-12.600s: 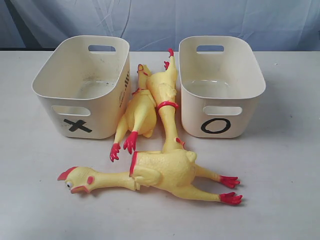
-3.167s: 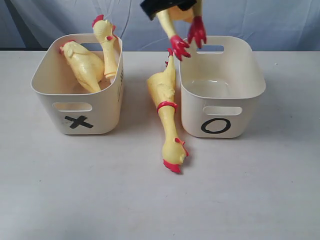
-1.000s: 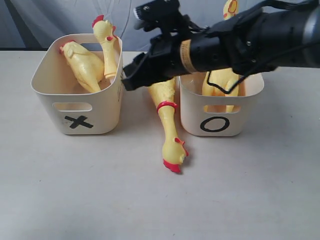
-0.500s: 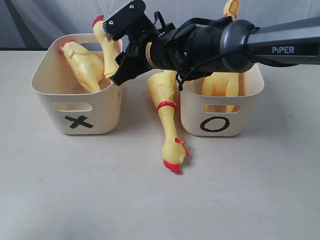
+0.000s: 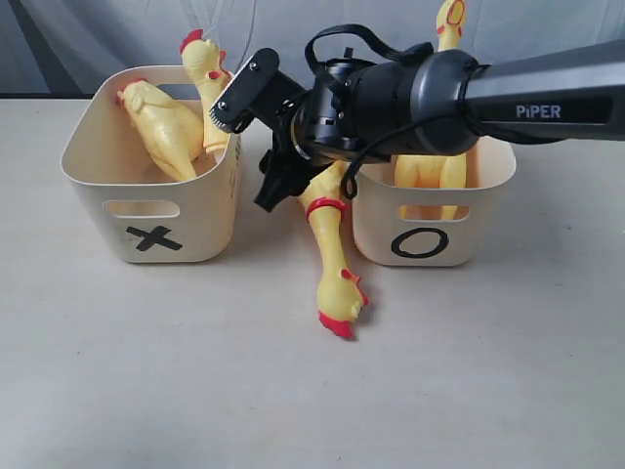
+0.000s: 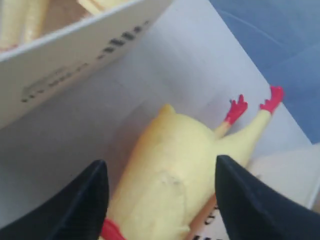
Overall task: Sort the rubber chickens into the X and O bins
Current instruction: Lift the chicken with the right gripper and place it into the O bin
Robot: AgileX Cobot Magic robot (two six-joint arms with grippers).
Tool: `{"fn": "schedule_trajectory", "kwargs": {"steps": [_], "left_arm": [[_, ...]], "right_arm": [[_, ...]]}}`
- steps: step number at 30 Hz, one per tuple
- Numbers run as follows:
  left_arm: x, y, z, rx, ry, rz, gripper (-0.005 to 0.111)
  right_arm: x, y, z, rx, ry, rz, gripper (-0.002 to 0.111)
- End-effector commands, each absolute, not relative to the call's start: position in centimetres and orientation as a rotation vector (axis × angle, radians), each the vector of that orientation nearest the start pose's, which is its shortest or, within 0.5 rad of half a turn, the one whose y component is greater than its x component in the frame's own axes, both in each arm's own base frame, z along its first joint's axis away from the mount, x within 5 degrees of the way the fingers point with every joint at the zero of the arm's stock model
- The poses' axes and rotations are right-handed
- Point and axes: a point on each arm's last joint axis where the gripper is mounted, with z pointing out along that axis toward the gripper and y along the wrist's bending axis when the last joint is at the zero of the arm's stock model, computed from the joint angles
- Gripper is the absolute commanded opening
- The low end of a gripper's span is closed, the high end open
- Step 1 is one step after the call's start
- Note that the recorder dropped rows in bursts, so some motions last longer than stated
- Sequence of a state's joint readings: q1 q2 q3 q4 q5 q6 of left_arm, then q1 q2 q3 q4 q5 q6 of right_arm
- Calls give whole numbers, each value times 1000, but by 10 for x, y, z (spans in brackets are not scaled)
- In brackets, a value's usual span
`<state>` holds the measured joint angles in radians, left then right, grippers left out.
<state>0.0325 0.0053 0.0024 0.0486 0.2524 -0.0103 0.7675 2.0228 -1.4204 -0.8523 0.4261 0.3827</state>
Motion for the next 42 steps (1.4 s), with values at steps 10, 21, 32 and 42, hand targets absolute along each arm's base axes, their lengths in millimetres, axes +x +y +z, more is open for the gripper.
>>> {"fn": "schedule_trajectory", "kwargs": {"steps": [10, 21, 32, 42], "left_arm": [[55, 3, 192, -12, 1722, 48, 0], [55, 3, 192, -12, 1722, 48, 0], [55, 3, 192, -10, 1722, 50, 0], [55, 2, 192, -14, 1722, 44, 0]], "right_arm": [[367, 306, 166, -1215, 2063, -406, 66], [377, 314, 172, -1138, 2106, -396, 69], [381, 292, 70, -1172, 2355, -630, 69], [384, 280, 58, -1053, 2494, -568, 41]]}}
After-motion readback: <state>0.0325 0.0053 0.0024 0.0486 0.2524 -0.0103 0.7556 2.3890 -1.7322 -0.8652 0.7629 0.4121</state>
